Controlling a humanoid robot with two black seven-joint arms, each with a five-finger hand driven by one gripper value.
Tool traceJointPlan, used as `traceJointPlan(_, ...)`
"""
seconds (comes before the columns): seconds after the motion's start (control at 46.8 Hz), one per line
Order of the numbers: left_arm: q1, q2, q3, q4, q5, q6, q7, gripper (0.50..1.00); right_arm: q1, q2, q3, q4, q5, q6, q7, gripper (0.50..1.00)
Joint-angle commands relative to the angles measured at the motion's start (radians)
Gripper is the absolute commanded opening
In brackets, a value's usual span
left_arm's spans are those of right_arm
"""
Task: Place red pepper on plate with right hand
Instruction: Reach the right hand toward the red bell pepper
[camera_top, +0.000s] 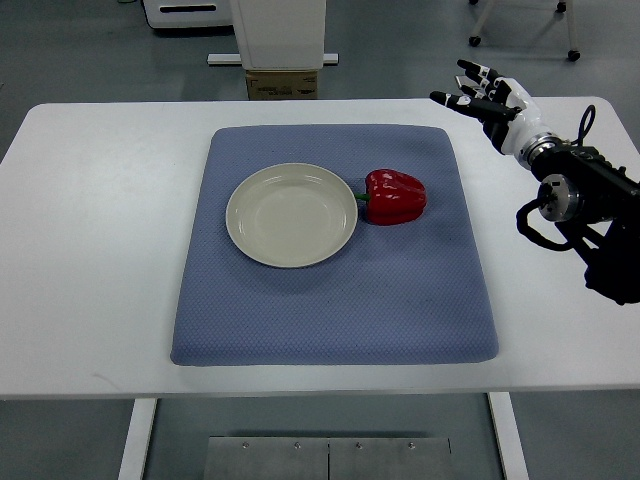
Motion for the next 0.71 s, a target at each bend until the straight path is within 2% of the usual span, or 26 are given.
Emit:
traceJointPlan(0.0, 0.0, 0.0, 0.0, 0.0, 0.0, 0.0, -0.001, 1.0, 0.014, 0.0, -0.043, 0.005, -0.042, 0.023, 0.025, 1.0)
traceJointPlan(0.15, 0.0, 0.0, 0.0, 0.0, 0.0, 0.0, -0.001, 1.0, 0.045, -0.011, -0.163, 0.018, -0.171, 0.069, 0.102, 1.0)
traceJointPlan(0.363, 0.0, 0.0, 0.0, 0.0, 0.002, 0.0, -0.001, 1.0, 0.108, -0.02, -0.33, 0.022, -0.27, 0.086, 0.189, 1.0)
traceJointPlan(0.534, 0.0, 0.0, 0.0, 0.0, 0.0, 0.0, 0.001, 1.0, 0.167, -0.042, -0.473, 0.048, -0.29, 0.088, 0.235, 1.0)
traceJointPlan(0.684, 0.0, 0.0, 0.0, 0.0, 0.0, 0.0, 0.001, 1.0, 0.206, -0.056, -0.568, 0.082, -0.296, 0.088, 0.245, 1.0)
